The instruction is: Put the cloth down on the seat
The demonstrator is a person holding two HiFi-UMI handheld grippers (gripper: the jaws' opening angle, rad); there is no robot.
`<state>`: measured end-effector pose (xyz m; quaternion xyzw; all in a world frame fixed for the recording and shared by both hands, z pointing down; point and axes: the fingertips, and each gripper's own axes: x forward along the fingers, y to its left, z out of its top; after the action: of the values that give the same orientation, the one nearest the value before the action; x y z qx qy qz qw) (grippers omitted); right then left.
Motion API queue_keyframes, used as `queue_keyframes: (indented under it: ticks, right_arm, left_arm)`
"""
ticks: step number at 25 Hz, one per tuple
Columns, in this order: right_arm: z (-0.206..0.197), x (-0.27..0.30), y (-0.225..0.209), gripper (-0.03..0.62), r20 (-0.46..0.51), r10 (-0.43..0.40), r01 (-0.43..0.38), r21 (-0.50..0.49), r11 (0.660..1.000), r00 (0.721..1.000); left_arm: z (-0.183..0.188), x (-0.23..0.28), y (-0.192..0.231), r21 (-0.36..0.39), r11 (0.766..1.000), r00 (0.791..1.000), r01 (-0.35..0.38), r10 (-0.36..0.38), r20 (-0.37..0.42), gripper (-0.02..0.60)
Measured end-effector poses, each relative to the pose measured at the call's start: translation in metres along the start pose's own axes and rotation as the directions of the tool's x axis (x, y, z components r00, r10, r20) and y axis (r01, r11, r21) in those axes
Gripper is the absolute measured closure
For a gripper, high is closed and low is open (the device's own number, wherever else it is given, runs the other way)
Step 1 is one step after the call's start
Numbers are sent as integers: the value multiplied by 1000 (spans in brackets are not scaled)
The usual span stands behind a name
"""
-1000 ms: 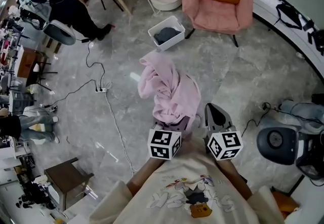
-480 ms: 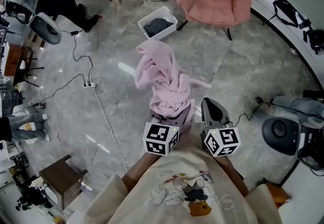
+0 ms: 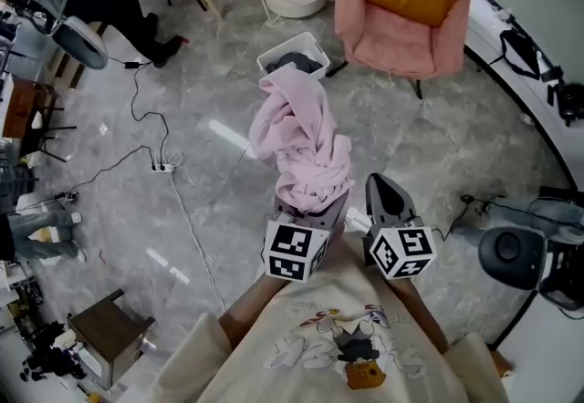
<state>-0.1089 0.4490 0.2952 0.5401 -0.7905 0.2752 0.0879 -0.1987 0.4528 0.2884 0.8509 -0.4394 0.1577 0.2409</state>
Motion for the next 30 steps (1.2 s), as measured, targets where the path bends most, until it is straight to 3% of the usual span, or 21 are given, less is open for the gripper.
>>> queue_keyframes:
  ticks: [3, 8, 14, 21, 30]
  right_arm:
    - [2, 10, -5, 576, 12, -15, 15, 7, 1000, 1000]
    - [43, 66, 3, 576, 11, -50, 50, 12, 999, 999]
    - [75, 106, 5, 576, 39, -113, 112, 28, 993, 993]
    - [61, 117, 16, 576, -13, -152, 152, 46, 987, 988]
    - [79, 137, 43, 576, 24, -76, 76, -13, 997, 997]
  left_arm:
    - [4, 7, 12, 9, 1000, 1000, 1, -1, 3, 275]
    - [50, 29, 69, 7, 1000, 1000, 17, -17, 12, 275]
    - [71, 42, 112, 30, 998, 999, 53, -53, -3, 273]
    - [71, 46, 121, 23, 993, 993, 115, -114, -31, 275]
    - [84, 56, 145, -18, 991, 991, 131, -131, -8, 273]
